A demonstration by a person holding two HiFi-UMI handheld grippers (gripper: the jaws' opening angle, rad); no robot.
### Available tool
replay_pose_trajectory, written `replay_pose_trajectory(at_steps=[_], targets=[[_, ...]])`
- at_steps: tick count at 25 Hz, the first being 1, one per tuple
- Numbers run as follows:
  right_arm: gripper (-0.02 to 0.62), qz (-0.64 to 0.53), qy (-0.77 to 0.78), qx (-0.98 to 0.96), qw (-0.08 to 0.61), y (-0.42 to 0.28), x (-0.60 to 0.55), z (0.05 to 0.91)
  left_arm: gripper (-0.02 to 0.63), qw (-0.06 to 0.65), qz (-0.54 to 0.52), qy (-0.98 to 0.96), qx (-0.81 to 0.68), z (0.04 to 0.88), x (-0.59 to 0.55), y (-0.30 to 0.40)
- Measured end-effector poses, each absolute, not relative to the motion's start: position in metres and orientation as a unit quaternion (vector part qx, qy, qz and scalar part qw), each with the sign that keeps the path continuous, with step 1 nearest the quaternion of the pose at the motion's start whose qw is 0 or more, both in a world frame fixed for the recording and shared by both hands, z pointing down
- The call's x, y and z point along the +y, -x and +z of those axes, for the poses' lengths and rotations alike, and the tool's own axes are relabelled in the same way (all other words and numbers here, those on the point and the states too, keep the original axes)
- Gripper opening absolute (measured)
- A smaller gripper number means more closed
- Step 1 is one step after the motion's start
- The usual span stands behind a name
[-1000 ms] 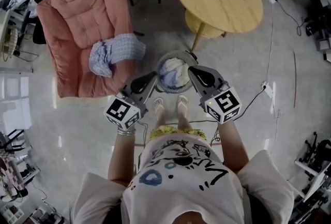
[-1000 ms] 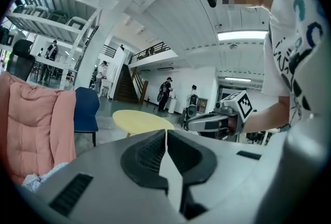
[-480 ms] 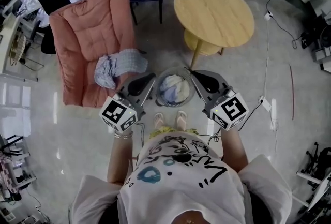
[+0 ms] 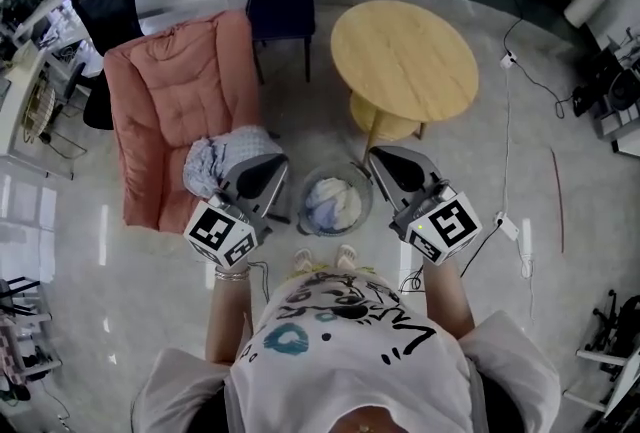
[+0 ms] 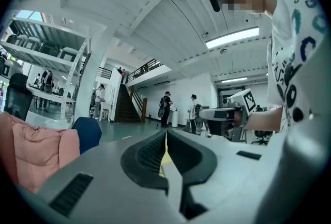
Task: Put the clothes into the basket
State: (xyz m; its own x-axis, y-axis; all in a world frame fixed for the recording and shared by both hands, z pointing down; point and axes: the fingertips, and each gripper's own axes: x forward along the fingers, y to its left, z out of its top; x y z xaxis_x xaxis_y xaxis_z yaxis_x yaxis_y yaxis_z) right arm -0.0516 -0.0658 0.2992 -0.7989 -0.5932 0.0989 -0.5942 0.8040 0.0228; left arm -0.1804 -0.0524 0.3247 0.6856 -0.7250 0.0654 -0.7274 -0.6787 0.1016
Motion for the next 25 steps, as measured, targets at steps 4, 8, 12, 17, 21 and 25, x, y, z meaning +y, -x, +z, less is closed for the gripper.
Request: replay_pose_trajectory(at_steps=[4,8,12,17,21,25], targets=[[0.026,0.005,-0.312,-0.949,0.047,0.051,-0.071,0.295,0.023,0.052,0.008,-0.916,-0.398,0.317,-0.058,0.181],[0.026,0.004,-0.312,-0.949,0.041,0.048,-0.073,0.294,0.023,0.050,0.005,-0.916,-0.398,0.315,-0.060,0.179],[0.026,-0.001,-0.315,-0.948,0.035,0.048,-0.076,0.288,0.023,0.054,-0.013,-0.917,-0.395,0.310,-0.062,0.180],[0.026,-0.004,-0.317,-0.948,0.032,0.044,-0.079,0.285,0.023,0.047,-0.013,-0.921,-0.387,0.307,-0.065,0.175],[0.026,-0.006,-0.314,-0.949,0.030,0.045,-0.079,0.282,0.023,0.041,-0.009,-0.923,-0.382,0.305,-0.066,0.172],[0.026,-0.010,-0.310,-0.950,0.028,0.045,-0.076,0.279,0.023,0.036,-0.008,-0.926,-0.375,0.303,-0.067,0.167]])
